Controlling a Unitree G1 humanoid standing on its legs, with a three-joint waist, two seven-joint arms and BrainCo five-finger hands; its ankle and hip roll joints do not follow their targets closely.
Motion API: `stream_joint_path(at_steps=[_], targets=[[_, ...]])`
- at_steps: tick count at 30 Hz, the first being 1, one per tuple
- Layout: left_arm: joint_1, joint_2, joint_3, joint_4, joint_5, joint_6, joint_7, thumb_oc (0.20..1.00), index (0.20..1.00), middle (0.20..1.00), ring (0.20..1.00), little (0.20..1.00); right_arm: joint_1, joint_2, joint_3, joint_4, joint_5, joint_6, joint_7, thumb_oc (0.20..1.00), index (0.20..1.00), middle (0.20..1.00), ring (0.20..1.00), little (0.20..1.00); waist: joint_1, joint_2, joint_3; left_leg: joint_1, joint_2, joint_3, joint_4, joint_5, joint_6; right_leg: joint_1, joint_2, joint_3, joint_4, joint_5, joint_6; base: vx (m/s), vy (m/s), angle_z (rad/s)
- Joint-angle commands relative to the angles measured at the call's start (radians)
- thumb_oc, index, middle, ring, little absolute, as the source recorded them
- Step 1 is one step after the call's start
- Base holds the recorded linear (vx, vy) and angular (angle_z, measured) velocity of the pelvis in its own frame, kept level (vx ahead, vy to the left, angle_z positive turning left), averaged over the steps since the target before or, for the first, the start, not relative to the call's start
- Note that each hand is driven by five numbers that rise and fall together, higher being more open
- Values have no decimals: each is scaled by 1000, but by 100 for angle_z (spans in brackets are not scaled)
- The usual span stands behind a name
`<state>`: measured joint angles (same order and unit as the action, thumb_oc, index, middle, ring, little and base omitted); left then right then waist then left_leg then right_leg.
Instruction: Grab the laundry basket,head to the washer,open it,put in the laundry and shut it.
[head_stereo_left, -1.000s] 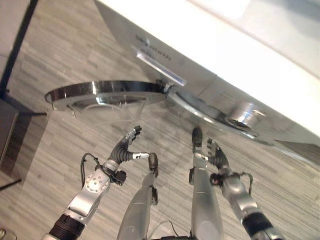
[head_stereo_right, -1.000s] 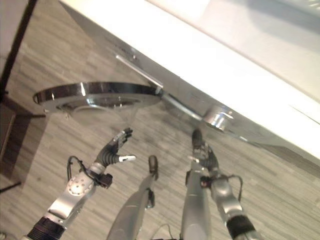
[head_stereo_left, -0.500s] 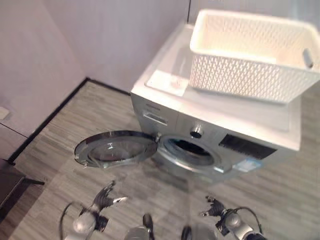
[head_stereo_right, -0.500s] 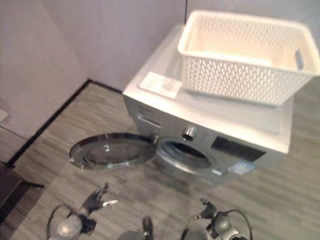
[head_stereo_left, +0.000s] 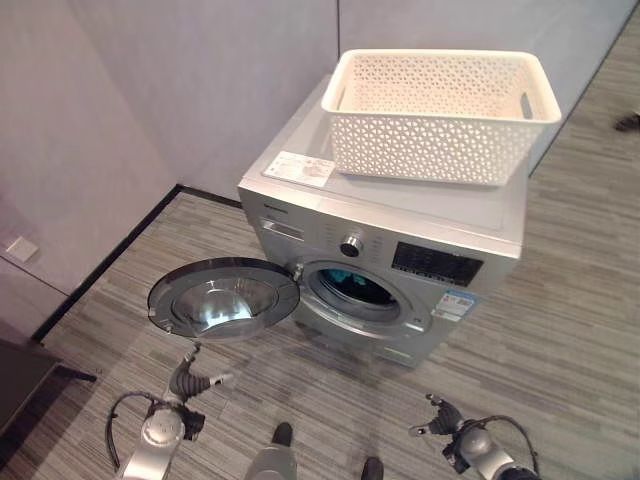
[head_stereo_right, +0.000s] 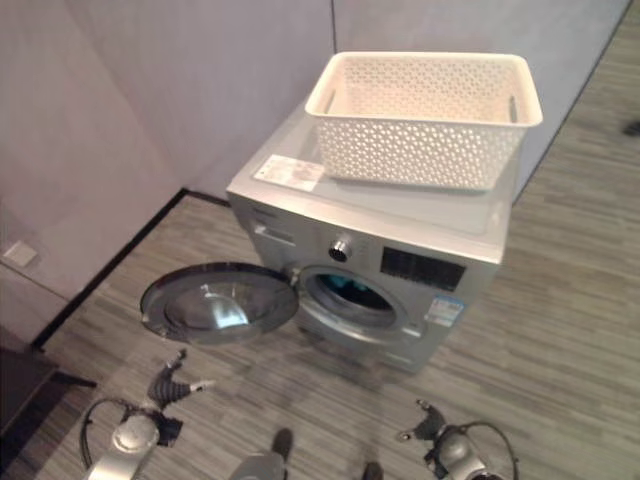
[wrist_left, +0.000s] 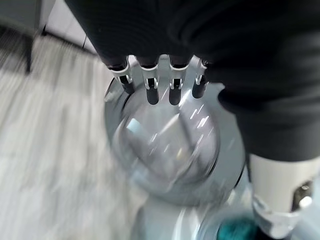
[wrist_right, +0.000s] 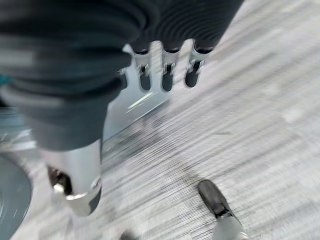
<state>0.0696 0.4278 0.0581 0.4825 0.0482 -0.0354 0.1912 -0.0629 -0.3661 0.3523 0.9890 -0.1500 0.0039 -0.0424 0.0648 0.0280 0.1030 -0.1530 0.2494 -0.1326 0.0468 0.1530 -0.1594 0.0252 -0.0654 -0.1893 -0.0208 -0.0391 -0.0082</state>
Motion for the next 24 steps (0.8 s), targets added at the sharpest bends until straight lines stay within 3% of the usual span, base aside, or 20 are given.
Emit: stream_joint_path(at_steps=[1, 2, 3, 9, 10, 11, 13, 14, 16, 24], targets=[[-55, 107, 37, -33, -9, -41, 111, 1000, 1000, 1000, 1000, 1000, 28, -12, -16, -41, 30, -16, -7, 1000, 1000, 1000, 1000, 1000, -16, 2, -41, 9, -38, 80, -33, -34, 38, 32, -87, 36, 24, -104, 131, 143, 207, 4], [-99, 134, 34, 0, -13, -38, 129, 1000, 1000, 1000, 1000, 1000, 40, -17, -24, -42, 32, -15, -3, 1000, 1000, 1000, 1000, 1000, -30, 17, -44, 26, -33, 109, -55, -32, 27, 41, -89, 33, 25, -104, 135, 153, 284, -3], [-225, 218, 26, 84, -31, -25, 167, 1000, 1000, 1000, 1000, 1000, 46, -15, -23, -39, 49, -19, -5, 1000, 1000, 1000, 1000, 1000, -57, 41, -49, 69, -50, 127, -103, -43, 15, 49, -98, 43, 17, -90, 143, 172, 338, -3], [-448, 369, -30, 266, -99, -16, 160, 1000, 1000, 1000, 1000, 1000, 18, -5, 26, -44, 48, -19, 3, 1000, 1000, 1000, 1000, 1000, -82, 29, -26, 73, -83, 172, -114, -79, 28, -4, -134, 76, 19, -43, 175, -7, 166, -8], [-575, 425, -87, 398, -111, -4, 147, 1000, 1000, 1000, 1000, 1000, -11, -12, 65, -69, 46, -22, 5, 1000, 1000, 1000, 1000, 1000, -94, 15, 1, 51, -84, 191, -106, -88, 36, -51, -142, 97, 23, -21, 185, -161, 106, -47], [-585, 427, -94, 405, -113, -7, 147, 1000, 1000, 1000, 1000, 1000, -13, -10, 63, -69, 46, -21, 5, 1000, 1000, 1000, 1000, 1000, -90, 13, 1, 49, -84, 192, -104, -89, 37, -54, -142, 99, 24, -21, 185, -172, 100, -49], [-738, 470, -177, 590, -124, 10, 115, 1000, 1000, 1000, 1000, 1000, -37, -20, 90, -98, 56, -25, 9, 1000, 1000, 1000, 1000, 1000, -106, -6, 30, 14, -82, 207, -92, -92, 41, -101, -147, 111, 24, 0, 193, -203, 69, -24], [-884, 507, -250, 706, -124, 24, 101, 1000, 1000, 1000, 1000, 1000, -61, -36, 119, -121, 73, -32, 7, 1000, 1000, 1000, 1000, 1000, -122, -27, 62, -24, -80, 214, -81, -92, 44, -147, -145, 122, 25, 19, 197, -284, 53, -20], [-957, 517, -295, 753, -117, 32, 90, 1000, 1000, 1000, 1000, 1000, -72, -35, 124, -123, 81, -32, 8, 1000, 1000, 1000, 1000, 1000, -122, -41, 75, -49, -79, 214, -74, -91, 46, -168, -146, 123, 26, 28, 198, -164, 25, -14], [-1295, 594, -484, 964, -75, 78, 54, 1000, 1000, 1000, 1000, 1000, -120, -56, 131, -181, 173, -49, -14, 1000, 1000, 1000, 1000, 1000, -152, -149, 157, -203, -80, 212, -33, -80, 49, -297, -149, 123, -3, 114, 217, -103, 10, -10]])
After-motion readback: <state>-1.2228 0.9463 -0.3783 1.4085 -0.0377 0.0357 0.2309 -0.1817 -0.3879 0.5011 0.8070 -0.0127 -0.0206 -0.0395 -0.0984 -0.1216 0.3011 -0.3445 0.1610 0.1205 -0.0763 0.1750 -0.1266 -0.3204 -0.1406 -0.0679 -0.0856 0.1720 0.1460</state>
